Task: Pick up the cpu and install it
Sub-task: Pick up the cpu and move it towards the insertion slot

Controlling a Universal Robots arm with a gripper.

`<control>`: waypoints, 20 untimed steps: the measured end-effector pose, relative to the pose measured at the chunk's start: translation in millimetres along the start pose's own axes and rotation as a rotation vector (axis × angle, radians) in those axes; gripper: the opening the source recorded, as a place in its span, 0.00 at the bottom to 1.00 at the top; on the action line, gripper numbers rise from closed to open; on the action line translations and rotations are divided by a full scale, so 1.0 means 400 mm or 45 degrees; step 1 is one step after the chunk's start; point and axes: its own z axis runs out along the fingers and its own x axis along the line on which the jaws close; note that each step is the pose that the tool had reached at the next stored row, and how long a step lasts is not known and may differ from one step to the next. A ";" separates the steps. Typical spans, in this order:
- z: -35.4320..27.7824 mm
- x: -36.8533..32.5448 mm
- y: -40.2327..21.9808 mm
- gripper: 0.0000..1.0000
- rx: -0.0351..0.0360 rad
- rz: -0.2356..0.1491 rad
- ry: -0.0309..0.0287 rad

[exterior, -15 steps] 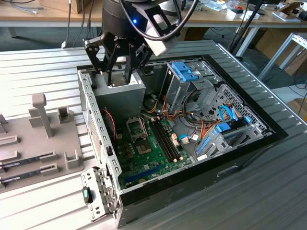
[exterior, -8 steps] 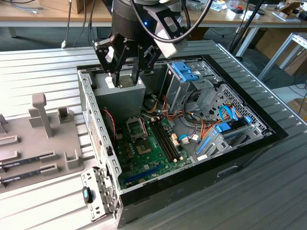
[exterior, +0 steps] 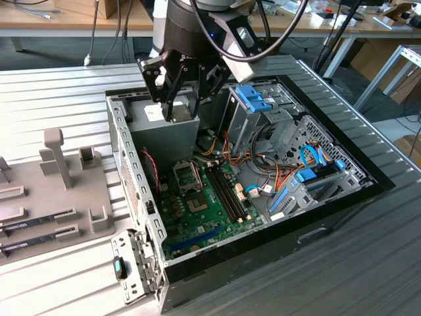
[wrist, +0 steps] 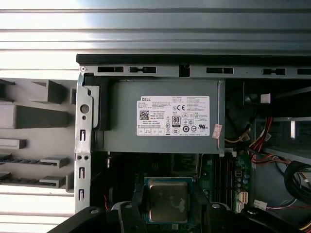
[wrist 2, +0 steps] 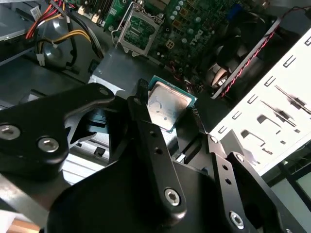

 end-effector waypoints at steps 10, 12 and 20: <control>0.004 -0.040 -0.016 0.47 -0.0001 0.000 0.0007; 0.005 -0.051 -0.021 0.47 0.0001 0.000 0.0010; 0.009 -0.077 -0.043 0.47 0.0000 0.000 0.0011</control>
